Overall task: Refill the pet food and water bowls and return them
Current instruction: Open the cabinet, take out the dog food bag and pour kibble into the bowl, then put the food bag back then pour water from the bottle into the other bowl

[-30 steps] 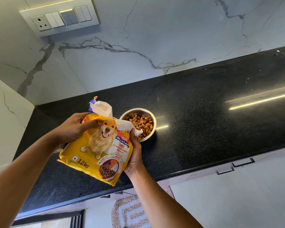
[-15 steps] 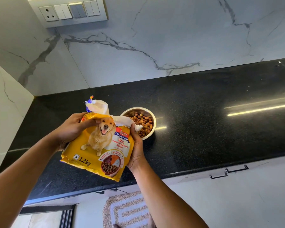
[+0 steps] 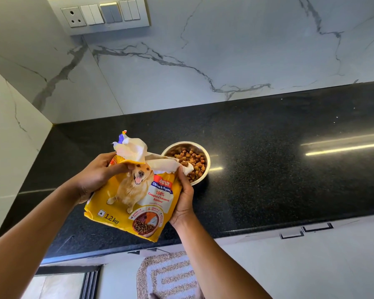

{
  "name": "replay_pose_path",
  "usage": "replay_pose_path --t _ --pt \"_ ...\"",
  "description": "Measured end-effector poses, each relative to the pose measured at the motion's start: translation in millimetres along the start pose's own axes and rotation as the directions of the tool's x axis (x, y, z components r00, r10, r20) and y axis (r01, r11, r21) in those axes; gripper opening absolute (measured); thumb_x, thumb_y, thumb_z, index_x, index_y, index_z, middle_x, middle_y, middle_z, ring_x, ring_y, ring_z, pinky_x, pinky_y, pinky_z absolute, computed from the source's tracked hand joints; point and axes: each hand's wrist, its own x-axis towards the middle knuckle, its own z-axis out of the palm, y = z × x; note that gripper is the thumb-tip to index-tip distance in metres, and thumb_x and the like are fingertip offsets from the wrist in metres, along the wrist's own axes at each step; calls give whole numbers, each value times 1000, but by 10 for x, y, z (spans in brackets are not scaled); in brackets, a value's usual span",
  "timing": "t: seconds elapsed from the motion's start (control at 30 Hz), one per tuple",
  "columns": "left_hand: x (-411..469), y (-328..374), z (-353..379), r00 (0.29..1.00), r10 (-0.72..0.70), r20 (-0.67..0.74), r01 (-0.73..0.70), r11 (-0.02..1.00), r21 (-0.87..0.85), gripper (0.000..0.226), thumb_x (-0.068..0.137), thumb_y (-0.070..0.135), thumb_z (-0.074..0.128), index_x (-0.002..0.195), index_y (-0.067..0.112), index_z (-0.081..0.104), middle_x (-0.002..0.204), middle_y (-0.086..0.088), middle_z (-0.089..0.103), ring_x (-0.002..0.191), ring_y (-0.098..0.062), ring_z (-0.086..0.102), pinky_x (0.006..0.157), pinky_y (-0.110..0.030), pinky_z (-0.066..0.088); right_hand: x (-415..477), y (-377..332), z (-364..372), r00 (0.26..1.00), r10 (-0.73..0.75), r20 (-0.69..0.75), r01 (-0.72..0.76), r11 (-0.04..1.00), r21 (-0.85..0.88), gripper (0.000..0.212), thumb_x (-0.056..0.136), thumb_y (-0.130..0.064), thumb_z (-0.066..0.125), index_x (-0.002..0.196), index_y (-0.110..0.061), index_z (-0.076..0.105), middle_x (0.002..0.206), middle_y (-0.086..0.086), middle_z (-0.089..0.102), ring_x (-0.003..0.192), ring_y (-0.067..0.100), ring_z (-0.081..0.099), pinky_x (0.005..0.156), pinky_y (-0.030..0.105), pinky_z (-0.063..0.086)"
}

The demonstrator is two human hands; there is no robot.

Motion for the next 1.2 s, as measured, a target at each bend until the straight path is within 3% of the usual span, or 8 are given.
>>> replay_pose_path --t 0.17,0.3,0.47,0.63,0.77,0.87,1.0,1.2 --pt "-80 -152 37 999 42 -7 -43 993 -107 86 36 58 92 108 16 72 105 -15 76 94 -36 75 84 -51 59 -79 -57 31 1000 -27 0 27 998 -59 71 99 -54 56 152 -8 49 136 22 61 119 39 63 109 58 45" --pt "-174 -247 99 994 98 -43 -105 972 -209 46 46 40 83 91 33 79 97 -9 78 91 -33 75 76 -40 63 -146 -127 91 1000 -18 -9 17 994 -111 71 99 -51 58 153 -7 47 133 22 64 118 39 64 109 59 45" --pt "-336 -340 151 976 161 -147 -196 944 -267 68 38 52 89 101 31 71 95 0 79 89 -24 76 68 -30 62 -244 -248 208 999 -29 15 30 990 -139 55 101 -45 51 141 -8 58 126 22 69 113 38 68 101 55 54" --pt "-499 -338 186 938 242 -247 -301 923 -239 85 46 82 76 113 33 58 103 19 76 97 -8 74 74 -24 61 -337 -505 541 988 -143 49 152 934 -323 74 82 -43 81 141 -3 59 133 31 63 119 46 63 106 65 49" --pt "-512 -404 207 891 239 -387 -371 873 -316 54 78 52 68 121 22 61 108 2 76 110 -25 70 78 -27 61 -426 -739 1062 966 -223 129 257 812 -524 96 74 -45 90 143 8 49 141 43 51 131 59 51 112 75 37" --pt "-601 -256 222 867 271 -419 -437 817 -376 81 68 67 75 132 20 58 125 -4 70 117 -25 67 94 -42 58 -555 -896 1476 959 -202 197 282 709 -646 98 68 -46 94 135 12 52 126 38 62 120 55 60 106 67 48" --pt "-778 -89 166 839 338 -427 -509 764 -395 52 77 60 65 125 42 58 129 6 68 122 -17 64 101 -46 53 -842 -933 1912 940 -143 310 327 634 -700 75 67 -49 94 118 -2 67 106 20 75 98 34 74 84 43 61" --pt "-1065 355 69 797 463 -389 -597 706 -381 18 98 23 62 108 37 67 104 13 77 105 -18 72 81 -33 61 -1145 -932 2136 893 -269 360 446 628 -638 87 67 -53 92 129 0 65 118 29 71 106 42 71 90 49 60"
